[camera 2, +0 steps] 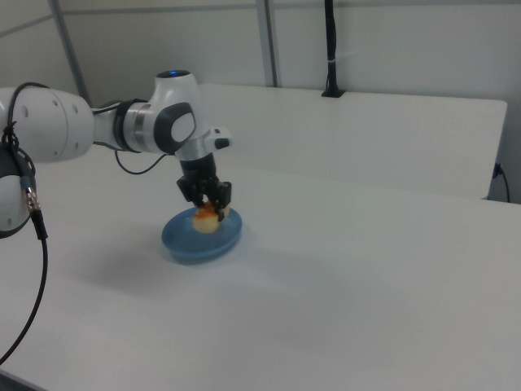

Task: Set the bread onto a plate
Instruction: 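Carry the bread roll over the blue plate and lower it, then open the gripper to release the bread onto the plate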

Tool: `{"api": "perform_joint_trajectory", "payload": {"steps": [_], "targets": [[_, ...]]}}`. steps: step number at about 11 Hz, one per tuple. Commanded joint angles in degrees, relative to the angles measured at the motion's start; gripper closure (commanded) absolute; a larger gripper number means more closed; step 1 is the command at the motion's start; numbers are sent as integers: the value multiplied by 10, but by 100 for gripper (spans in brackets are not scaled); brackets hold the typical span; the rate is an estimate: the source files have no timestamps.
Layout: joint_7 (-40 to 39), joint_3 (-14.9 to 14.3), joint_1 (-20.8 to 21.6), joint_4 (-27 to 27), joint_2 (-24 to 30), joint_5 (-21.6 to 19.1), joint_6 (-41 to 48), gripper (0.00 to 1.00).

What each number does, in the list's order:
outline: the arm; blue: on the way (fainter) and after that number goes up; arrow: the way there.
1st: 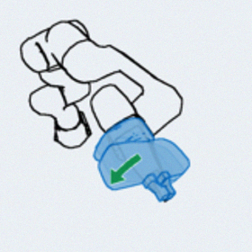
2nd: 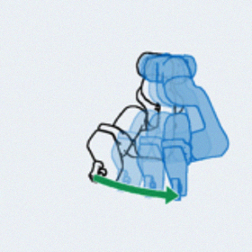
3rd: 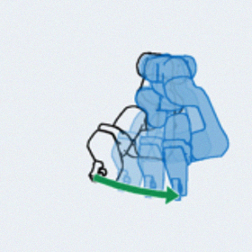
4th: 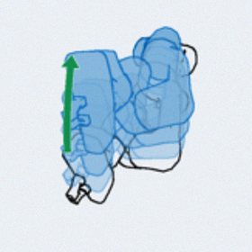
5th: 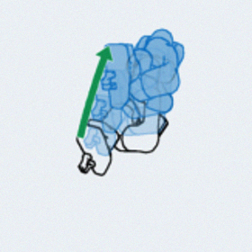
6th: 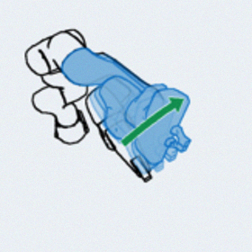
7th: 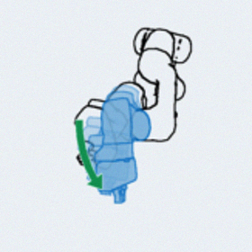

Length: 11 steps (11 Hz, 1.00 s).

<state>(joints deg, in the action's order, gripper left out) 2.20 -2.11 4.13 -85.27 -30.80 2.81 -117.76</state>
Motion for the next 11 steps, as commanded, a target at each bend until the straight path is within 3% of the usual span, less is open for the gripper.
{"api": "perform_joint_trajectory", "payload": {"steps": [1, 3, 4, 5, 6, 9, 11], "targets": [[42, -7, 33, -16, -5, -1, -22, 48], [52, -8, 37, -24, -10, 3, -48, 40], [53, -7, 37, -24, -11, 10, -49, 25], [52, -7, 36, -25, -10, 17, -49, 22], [52, -8, 36, -24, -9, 22, -48, 0], [50, -10, 37, -19, 29, 23, -17, 0], [45, -11, 36, -18, 114, 32, 60, 0]]}}
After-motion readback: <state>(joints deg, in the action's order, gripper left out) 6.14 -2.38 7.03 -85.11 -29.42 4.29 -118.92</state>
